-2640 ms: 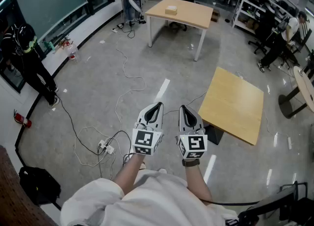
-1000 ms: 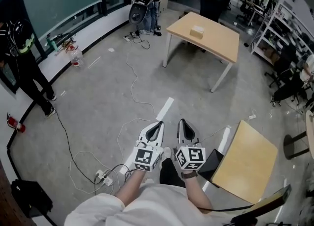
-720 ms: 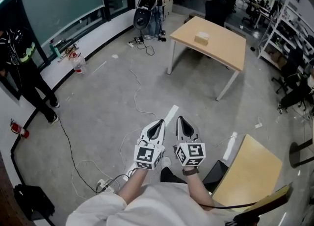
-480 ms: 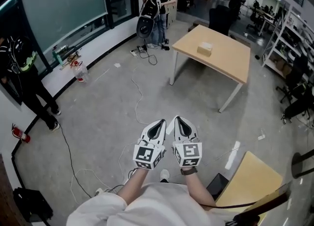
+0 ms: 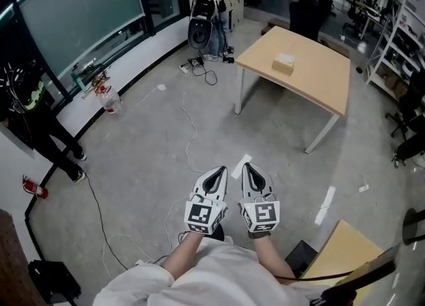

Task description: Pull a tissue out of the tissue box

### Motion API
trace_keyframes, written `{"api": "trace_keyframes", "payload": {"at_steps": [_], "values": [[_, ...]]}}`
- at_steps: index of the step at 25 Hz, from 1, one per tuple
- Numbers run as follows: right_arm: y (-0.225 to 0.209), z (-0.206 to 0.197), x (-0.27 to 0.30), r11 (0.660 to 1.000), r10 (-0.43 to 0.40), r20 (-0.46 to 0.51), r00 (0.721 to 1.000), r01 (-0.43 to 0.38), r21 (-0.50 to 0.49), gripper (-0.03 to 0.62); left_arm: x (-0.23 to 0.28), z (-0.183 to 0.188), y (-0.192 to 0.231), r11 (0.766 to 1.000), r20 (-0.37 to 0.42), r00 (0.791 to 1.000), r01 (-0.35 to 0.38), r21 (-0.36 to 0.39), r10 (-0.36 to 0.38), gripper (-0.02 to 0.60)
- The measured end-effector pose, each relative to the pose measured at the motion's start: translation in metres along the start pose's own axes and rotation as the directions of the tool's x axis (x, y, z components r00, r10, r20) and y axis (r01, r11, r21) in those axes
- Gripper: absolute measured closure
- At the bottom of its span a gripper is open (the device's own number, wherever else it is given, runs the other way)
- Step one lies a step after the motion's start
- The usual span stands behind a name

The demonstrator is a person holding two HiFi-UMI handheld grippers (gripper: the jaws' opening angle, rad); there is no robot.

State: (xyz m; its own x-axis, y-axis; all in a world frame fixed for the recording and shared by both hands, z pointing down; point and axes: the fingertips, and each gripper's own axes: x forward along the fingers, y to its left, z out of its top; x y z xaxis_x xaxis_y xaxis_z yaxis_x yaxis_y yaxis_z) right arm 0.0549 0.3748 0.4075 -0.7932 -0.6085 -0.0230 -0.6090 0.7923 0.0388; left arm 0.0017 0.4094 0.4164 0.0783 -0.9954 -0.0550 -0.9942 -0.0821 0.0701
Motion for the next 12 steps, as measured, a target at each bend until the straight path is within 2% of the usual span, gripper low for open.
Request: {"api": "trace_keyframes", "payload": {"at_steps": [5, 9, 12], "values": [[-0.03, -0.017, 0.046, 0.999, -0.01, -0.025, 1.0, 0.009, -0.032, 0.592, 0.071, -0.019, 0.019, 0.999, -0.026, 0.999, 0.044, -0.015, -0.044, 0.581], [-0.083, -0.022, 0.097, 0.996, -0.083, -0.035, 0.996, 0.081, -0.044, 0.592, 0.142, -0.032, 0.033, 0.993, -0.038, 0.993, 0.108, -0.047, -0.11, 0.581], [-0.118, -0.02, 0.148, 0.991, -0.123, -0.038, 0.992, 0.12, -0.066, 0.592, 0.196, -0.027, 0.058, 0.989, -0.019, 0.99, 0.14, -0.051, -0.141, 0.581]]}}
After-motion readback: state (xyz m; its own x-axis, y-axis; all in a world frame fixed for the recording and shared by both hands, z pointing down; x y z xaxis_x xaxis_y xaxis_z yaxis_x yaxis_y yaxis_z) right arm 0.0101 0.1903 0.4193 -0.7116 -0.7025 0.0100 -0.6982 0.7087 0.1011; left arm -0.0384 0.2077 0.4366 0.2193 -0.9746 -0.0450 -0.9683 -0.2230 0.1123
